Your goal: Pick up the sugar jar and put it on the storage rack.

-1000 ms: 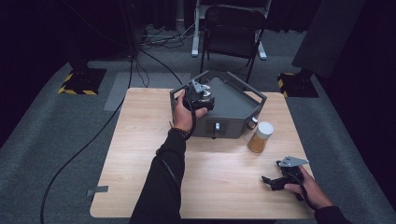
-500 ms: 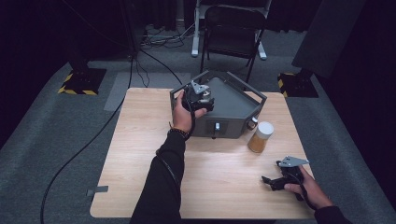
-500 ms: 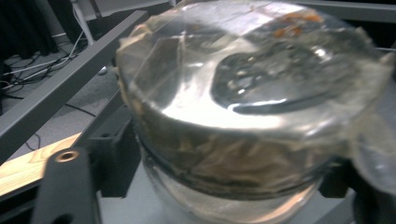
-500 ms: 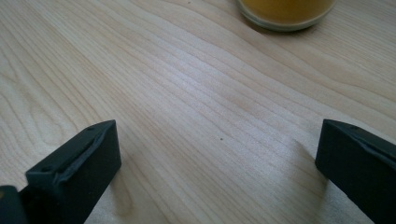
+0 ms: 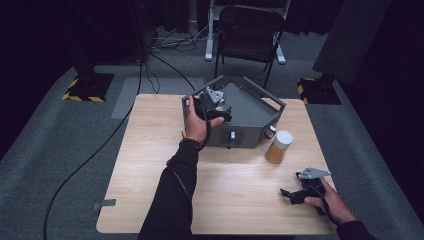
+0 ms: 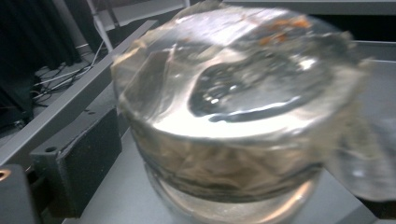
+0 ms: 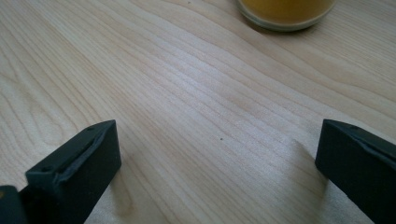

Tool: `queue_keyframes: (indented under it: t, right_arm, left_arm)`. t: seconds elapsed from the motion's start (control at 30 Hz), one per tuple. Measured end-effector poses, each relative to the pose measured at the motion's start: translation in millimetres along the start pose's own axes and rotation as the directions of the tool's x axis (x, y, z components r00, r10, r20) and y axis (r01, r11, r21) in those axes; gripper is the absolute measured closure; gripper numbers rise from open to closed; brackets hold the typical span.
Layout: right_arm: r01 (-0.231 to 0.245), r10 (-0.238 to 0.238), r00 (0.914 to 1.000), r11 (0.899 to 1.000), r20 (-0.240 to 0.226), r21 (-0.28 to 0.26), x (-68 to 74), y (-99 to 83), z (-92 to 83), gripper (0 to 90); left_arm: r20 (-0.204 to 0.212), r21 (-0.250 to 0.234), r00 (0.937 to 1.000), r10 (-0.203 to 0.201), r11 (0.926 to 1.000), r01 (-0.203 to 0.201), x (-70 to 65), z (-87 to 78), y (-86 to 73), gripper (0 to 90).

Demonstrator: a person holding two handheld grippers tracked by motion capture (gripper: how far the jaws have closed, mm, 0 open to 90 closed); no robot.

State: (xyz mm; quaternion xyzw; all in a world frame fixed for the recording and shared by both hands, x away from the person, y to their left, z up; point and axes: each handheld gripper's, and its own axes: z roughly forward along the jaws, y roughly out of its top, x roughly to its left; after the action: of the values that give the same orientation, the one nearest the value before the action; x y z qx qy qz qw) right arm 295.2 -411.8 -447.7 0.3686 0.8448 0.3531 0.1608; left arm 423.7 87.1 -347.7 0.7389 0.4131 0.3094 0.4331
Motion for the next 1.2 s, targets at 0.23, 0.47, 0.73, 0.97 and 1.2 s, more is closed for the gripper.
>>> queue_keyframes:
  t: [0.23, 0.47, 0.73, 0.97, 1.2]
  right_arm:
    - [0.0, 0.0, 1.0, 1.0, 0.0, 0.0, 0.0, 0.0, 0.0, 0.0]
    - [0.0, 0.0, 1.0, 1.0, 0.0, 0.0, 0.0, 0.0, 0.0, 0.0]
    - [0.0, 0.0, 1.0, 1.0, 0.0, 0.0, 0.0, 0.0, 0.0, 0.0]
    - [0.0, 0.0, 1.0, 1.0, 0.0, 0.0, 0.0, 0.0, 0.0, 0.0]
    - [0.0, 0.0, 1.0, 1.0, 0.0, 0.002, 0.0, 0.2, -0.1, 0.0]
  left_arm:
    - [-0.01, -0.017, 0.9997, 0.023, 0.9996, -0.023, -1.2, -8.0, 0.3, 1.2]
    - [0.008, -0.02, 0.9993, 0.035, 0.9992, -0.035, 0.7, -17.1, 1.7, 1.2]
    - [0.03, -0.046, 0.9975, 0.064, 0.997, -0.063, -1.2, -28.7, -1.7, 0.8]
    - [0.04, -0.08, 0.9951, 0.091, 0.993, -0.087, -5.5, -39.7, -8.4, 0.2]
    - [0.055, -0.091, 0.9928, 0.106, 0.9907, -0.101, -5.2, -48.8, -17.3, 0.1]
